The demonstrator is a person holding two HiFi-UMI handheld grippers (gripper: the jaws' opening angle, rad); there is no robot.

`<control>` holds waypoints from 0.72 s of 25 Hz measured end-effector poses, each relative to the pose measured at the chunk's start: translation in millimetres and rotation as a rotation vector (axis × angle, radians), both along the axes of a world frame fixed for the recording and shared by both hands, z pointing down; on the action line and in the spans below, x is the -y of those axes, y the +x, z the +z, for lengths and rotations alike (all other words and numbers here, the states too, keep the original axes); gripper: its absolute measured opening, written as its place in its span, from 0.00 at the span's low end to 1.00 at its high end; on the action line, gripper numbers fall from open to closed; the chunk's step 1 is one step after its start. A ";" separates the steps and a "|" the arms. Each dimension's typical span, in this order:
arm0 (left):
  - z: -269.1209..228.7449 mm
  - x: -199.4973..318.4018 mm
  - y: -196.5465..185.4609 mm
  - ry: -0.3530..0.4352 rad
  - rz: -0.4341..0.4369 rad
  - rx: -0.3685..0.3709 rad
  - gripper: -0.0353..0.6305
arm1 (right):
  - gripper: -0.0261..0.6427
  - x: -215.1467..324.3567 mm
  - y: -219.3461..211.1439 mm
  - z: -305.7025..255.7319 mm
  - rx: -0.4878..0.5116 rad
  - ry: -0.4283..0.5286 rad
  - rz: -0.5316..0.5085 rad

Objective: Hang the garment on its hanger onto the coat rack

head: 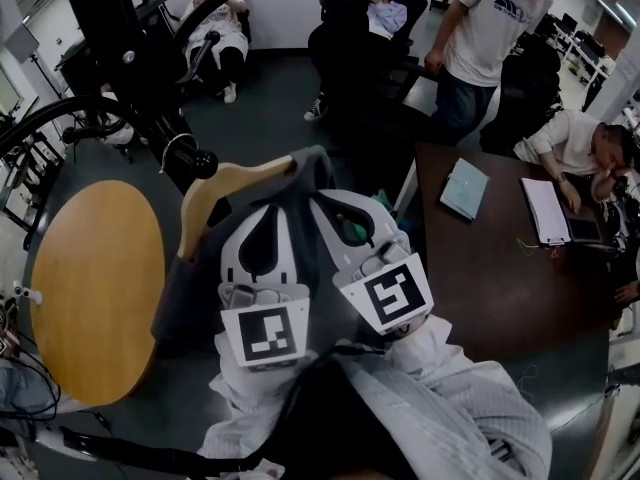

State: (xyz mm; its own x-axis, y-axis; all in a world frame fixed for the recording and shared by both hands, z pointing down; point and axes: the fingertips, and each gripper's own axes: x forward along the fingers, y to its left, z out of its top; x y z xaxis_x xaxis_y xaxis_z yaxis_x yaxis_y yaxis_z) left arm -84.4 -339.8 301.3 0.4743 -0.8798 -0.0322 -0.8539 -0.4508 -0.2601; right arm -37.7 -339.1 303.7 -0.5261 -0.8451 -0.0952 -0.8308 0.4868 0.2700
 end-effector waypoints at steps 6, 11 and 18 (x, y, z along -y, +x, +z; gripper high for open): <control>2.3 6.5 -0.2 -0.009 0.011 0.001 0.06 | 0.04 4.7 1.9 1.1 -0.003 -0.007 0.021; 4.1 7.8 2.9 -0.009 0.020 -0.001 0.06 | 0.04 4.1 0.2 4.3 0.000 -0.011 0.019; 1.1 8.6 1.4 -0.023 0.028 0.005 0.06 | 0.04 5.2 1.2 -0.9 0.002 -0.021 0.032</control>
